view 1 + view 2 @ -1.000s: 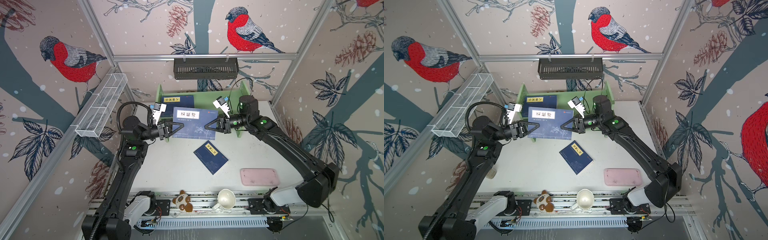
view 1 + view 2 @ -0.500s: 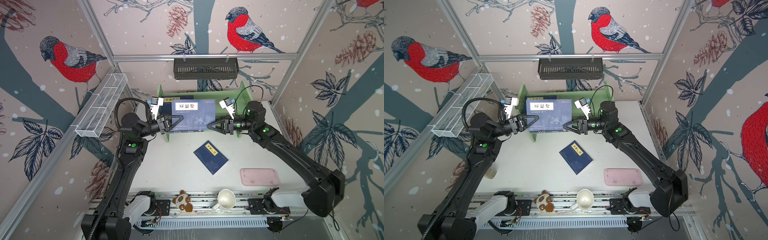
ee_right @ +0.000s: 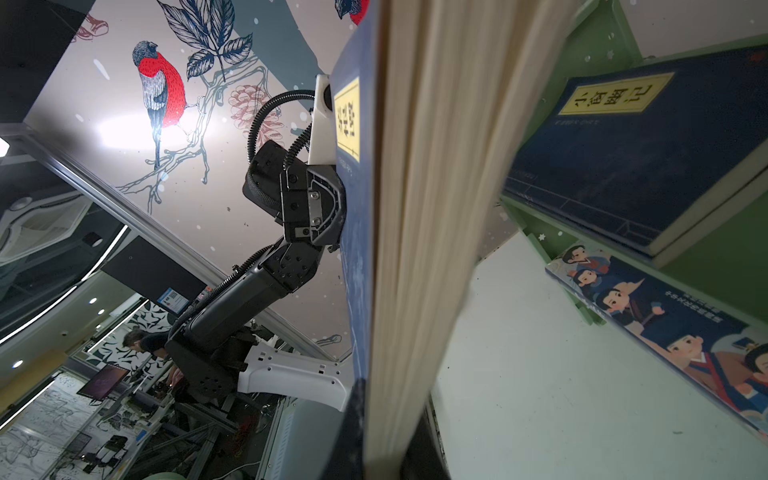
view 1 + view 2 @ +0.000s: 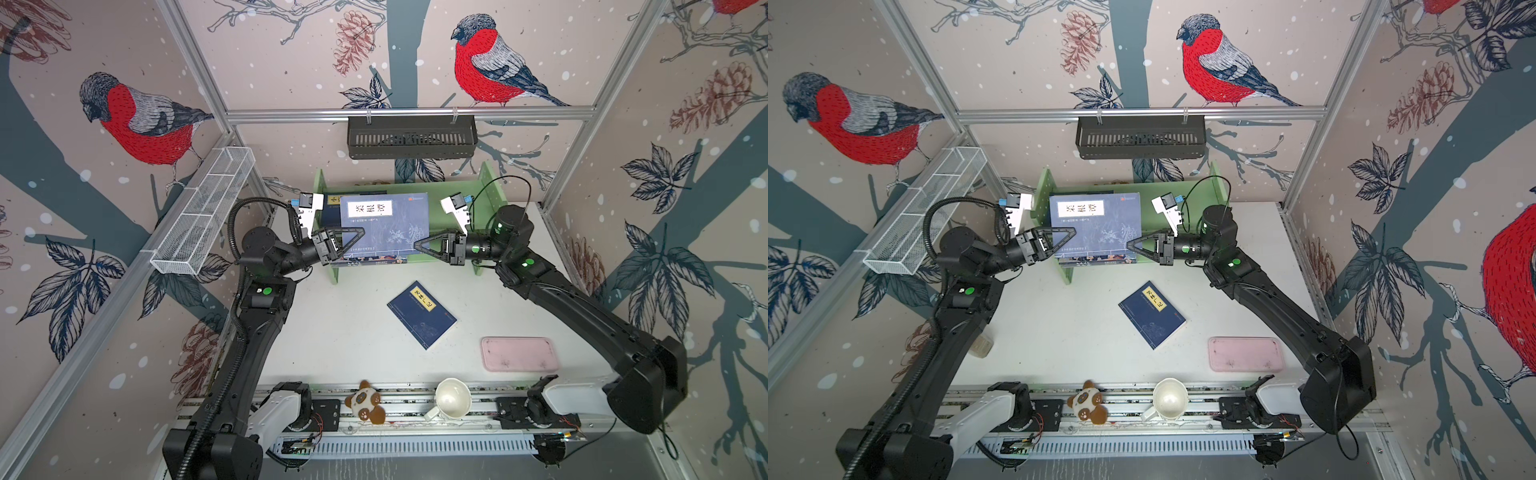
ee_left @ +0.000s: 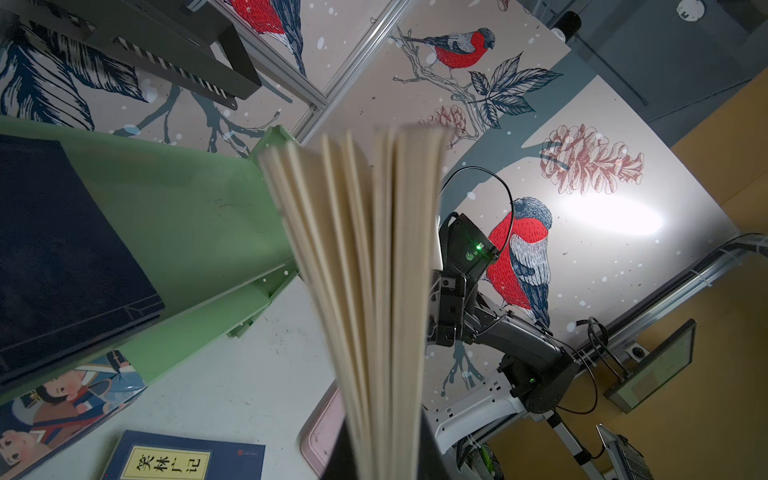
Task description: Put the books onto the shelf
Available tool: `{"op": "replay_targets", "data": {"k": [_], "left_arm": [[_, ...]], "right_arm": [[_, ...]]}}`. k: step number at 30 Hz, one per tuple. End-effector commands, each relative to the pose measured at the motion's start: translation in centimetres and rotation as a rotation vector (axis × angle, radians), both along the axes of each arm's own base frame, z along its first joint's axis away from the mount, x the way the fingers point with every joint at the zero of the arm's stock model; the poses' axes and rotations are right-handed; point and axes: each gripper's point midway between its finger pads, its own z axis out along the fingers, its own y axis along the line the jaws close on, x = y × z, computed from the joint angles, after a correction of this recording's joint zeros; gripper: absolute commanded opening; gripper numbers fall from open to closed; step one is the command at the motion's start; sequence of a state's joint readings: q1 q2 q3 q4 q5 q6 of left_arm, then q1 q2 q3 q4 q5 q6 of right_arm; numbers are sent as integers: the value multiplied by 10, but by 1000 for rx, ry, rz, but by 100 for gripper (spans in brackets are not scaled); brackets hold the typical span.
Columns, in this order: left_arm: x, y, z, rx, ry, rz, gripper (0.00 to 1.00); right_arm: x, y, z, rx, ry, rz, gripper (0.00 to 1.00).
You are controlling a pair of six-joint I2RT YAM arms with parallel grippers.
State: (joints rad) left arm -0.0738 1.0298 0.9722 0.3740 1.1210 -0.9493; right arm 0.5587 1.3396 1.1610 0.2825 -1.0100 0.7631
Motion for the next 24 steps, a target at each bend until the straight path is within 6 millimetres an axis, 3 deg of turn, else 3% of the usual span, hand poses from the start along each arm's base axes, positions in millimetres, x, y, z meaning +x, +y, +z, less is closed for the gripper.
{"op": "replay_targets", "data": {"k": [1,2,4,7,10,15,19,24], "left_arm": [[4,2,4,13,-47,34,0],[6,3,4,19,-50,44,0],[11,4,-5,41,-37,71,19],[15,9,2,92,-76,123,46],[26,21,-1,184,-90,221,59],[43,51,2,337,-113,428,65],[48,68,16,398,-147,545,68],[48,72,30,414,-192,576,69]], "right_arm": [[13,2,15,37,-14,-68,3],[15,3,17,33,-13,-73,2],[21,4,16,11,-1,-93,1],[28,4,18,-7,6,-101,1],[38,4,20,-27,23,-118,1],[66,-4,16,-67,82,-164,1],[87,1,6,-102,150,-160,1],[101,16,4,-115,184,-140,1]]}}
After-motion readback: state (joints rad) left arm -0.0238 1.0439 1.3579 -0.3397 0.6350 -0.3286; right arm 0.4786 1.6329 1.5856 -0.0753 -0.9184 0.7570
